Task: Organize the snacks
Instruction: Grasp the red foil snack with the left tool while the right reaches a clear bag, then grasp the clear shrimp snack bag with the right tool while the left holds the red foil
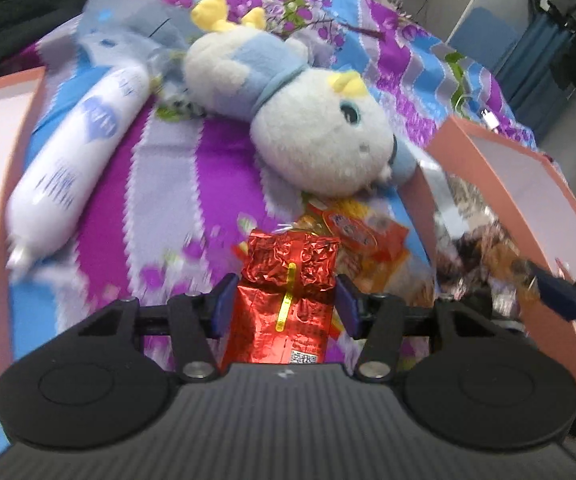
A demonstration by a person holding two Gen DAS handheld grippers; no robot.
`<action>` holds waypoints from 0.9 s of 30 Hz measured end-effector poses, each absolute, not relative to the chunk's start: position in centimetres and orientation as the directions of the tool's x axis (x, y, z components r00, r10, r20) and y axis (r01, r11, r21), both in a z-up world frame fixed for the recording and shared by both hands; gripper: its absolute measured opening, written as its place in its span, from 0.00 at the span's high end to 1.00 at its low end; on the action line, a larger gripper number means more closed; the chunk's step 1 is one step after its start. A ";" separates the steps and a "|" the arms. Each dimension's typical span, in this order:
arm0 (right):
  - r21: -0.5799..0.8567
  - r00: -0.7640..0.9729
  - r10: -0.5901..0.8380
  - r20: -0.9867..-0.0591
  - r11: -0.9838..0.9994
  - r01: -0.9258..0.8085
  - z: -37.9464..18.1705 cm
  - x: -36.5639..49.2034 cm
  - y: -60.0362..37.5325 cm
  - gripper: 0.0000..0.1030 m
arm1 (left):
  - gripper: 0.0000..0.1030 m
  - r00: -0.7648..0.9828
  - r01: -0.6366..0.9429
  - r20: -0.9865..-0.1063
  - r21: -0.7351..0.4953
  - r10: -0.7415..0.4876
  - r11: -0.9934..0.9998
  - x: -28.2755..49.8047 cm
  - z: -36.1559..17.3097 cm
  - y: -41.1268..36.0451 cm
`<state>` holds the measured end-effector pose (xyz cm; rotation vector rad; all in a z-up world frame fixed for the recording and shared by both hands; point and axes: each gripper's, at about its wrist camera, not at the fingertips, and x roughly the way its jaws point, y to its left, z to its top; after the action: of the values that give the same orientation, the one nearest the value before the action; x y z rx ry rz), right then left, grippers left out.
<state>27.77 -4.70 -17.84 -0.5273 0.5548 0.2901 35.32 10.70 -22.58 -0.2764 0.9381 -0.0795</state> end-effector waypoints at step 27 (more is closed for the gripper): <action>-0.387 0.702 0.252 -0.666 0.688 -0.614 -21.7 14.8 -8.5 0.59 | 0.43 0.510 -0.207 -0.860 -0.123 0.000 0.971 20.2 -23.1 8.2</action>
<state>14.76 -8.50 -21.72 -0.6414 0.6173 0.5206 20.18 8.17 -23.10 -0.2207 1.0309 0.1257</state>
